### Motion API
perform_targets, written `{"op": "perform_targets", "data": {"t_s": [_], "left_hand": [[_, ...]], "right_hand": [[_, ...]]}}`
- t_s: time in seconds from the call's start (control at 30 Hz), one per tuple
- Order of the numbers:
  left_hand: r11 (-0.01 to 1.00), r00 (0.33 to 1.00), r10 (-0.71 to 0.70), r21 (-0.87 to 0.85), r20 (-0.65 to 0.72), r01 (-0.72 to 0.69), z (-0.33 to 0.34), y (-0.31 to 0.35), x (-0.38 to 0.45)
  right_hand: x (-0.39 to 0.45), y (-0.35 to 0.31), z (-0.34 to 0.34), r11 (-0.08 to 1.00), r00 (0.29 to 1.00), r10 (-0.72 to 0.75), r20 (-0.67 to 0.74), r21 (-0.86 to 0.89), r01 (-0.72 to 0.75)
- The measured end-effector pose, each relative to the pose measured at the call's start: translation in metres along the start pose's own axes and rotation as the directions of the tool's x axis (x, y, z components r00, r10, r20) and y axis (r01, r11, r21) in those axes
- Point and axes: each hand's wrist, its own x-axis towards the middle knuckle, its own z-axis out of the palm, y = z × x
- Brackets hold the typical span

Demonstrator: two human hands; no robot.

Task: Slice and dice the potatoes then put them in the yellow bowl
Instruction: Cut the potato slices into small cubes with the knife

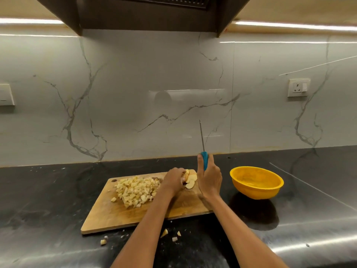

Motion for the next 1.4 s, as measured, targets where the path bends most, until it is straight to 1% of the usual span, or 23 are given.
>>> {"op": "perform_targets", "data": {"t_s": [0.17,0.27,0.37,0.43,0.5,0.57,0.67,0.73,0.8,0.87,1.0,1.07,1.13,1.2,1.23,1.3,1.33,1.4], "left_hand": [[0.999,1.0,-0.009,-0.045,-0.009,0.009,-0.002,-0.007,0.0],[0.997,0.999,-0.034,-0.077,-0.034,0.031,-0.003,-0.01,0.001],[0.992,0.997,-0.065,-0.107,-0.029,0.061,-0.004,-0.012,0.002],[0.991,0.998,-0.059,-0.12,-0.033,0.055,-0.005,-0.013,0.002],[0.992,0.997,-0.034,-0.128,-0.063,0.025,-0.007,-0.013,0.0],[0.984,0.991,-0.023,-0.178,-0.128,0.0,-0.011,-0.014,-0.002],[0.959,0.983,-0.062,-0.284,-0.175,0.011,-0.019,-0.011,-0.013],[0.946,0.989,-0.071,-0.323,-0.13,0.026,-0.022,-0.014,-0.023],[0.932,0.997,-0.06,-0.36,-0.051,0.037,-0.024,-0.017,-0.038],[0.93,0.998,-0.047,-0.367,-0.032,0.032,-0.022,-0.021,-0.055],[0.979,0.996,0.024,-0.198,-0.086,-0.04,-0.02,-0.02,-0.081],[0.981,0.995,0.029,-0.189,-0.098,-0.047,-0.019,-0.02,-0.089],[0.977,0.997,0.031,-0.209,-0.066,-0.044,-0.017,-0.021,-0.096],[0.98,0.999,0.027,-0.196,-0.042,-0.035,-0.014,-0.022,-0.102],[0.982,0.998,0.02,-0.187,-0.052,-0.029,-0.013,-0.022,-0.104],[0.984,0.994,0.011,-0.178,-0.105,-0.03,-0.009,-0.02,-0.108],[0.983,0.991,0.008,-0.179,-0.13,-0.031,-0.008,-0.018,-0.109],[0.984,0.987,0.003,-0.176,-0.158,-0.031,-0.006,-0.016,-0.112]], "right_hand": [[-0.003,0.002,0.002,0.997,1.0,0.016,0.023,-0.073,-0.014],[-0.002,0.003,0.001,0.997,0.999,0.035,0.032,-0.066,-0.033],[0.0,0.004,0.0,0.996,0.998,0.057,0.035,-0.068,-0.055],[0.0,0.004,-0.001,0.996,0.997,0.065,0.043,-0.066,-0.062],[0.0,0.003,-0.002,0.996,0.995,0.079,0.057,-0.04,-0.077],[0.001,0.001,-0.003,0.995,0.993,0.1,0.069,-0.006,-0.1],[0.0,-0.002,-0.006,0.992,0.989,0.12,0.084,0.012,-0.122],[-0.003,-0.005,-0.01,0.991,0.986,0.131,0.107,0.004,-0.132],[-0.007,-0.008,-0.014,0.988,0.979,0.15,0.14,-0.002,-0.151],[-0.012,-0.012,-0.017,0.982,0.964,0.188,0.189,-0.013,-0.189],[-0.028,-0.015,-0.022,0.959,0.894,0.281,0.348,-0.057,-0.279],[-0.038,-0.022,-0.029,0.945,0.853,0.324,0.409,-0.095,-0.313],[-0.045,-0.031,-0.042,0.932,0.805,0.361,0.47,-0.162,-0.323],[-0.051,-0.043,-0.059,0.914,0.733,0.405,0.546,-0.246,-0.322],[-0.055,-0.049,-0.067,0.902,0.691,0.432,0.579,-0.289,-0.321],[-0.067,-0.061,-0.081,0.882,0.631,0.467,0.62,-0.384,-0.275],[-0.072,-0.065,-0.085,0.875,0.619,0.469,0.63,-0.427,-0.228],[-0.081,-0.074,-0.09,0.858,0.625,0.468,0.625,-0.49,-0.153]]}}
